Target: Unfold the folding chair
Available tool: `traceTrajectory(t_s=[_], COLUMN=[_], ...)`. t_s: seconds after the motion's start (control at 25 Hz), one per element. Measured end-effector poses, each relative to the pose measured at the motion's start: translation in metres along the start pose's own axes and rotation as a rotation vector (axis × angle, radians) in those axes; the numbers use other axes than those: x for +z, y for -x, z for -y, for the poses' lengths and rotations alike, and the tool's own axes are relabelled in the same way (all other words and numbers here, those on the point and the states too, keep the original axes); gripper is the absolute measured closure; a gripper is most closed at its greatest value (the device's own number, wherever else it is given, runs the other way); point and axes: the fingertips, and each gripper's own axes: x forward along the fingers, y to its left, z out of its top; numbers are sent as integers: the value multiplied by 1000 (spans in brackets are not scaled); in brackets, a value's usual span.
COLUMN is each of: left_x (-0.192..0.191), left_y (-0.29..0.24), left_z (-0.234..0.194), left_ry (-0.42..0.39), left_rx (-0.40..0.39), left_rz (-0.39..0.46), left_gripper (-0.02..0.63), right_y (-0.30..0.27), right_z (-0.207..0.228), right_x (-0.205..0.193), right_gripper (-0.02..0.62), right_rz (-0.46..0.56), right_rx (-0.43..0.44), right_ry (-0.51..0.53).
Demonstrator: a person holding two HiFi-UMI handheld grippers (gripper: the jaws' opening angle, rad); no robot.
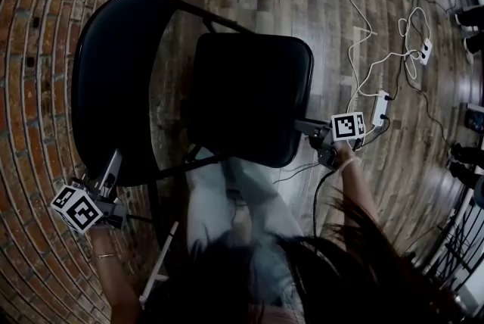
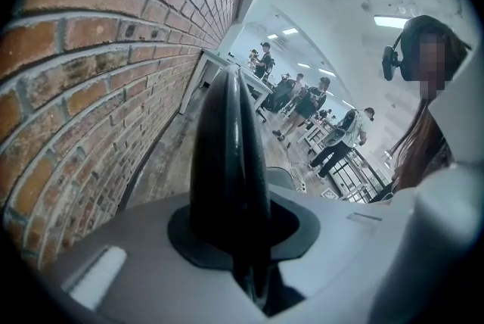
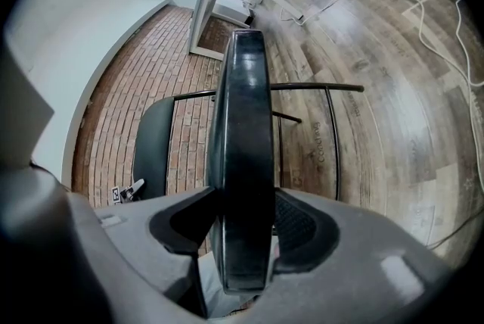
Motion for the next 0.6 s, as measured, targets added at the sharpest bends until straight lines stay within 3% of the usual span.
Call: traceTrajectory(t_s=[0.08,0.28,0.6], left_x=[-1,-2,-5], left_y=[-1,-3,-5], left_z=[2,1,-3], left_ry=[1,5,16], left_rx=[-1,-5,-17], left_rz=[-1,-2,0], left_gripper=[543,543,543], right_y=[5,9,4], right_z=[10,17,11], right_x=[-1,-2,0], right_gripper=[376,373,371], right_rz=[-8,-14,-28], right_rx=[-45,-64,18], right_ry=[-1,-15,-3])
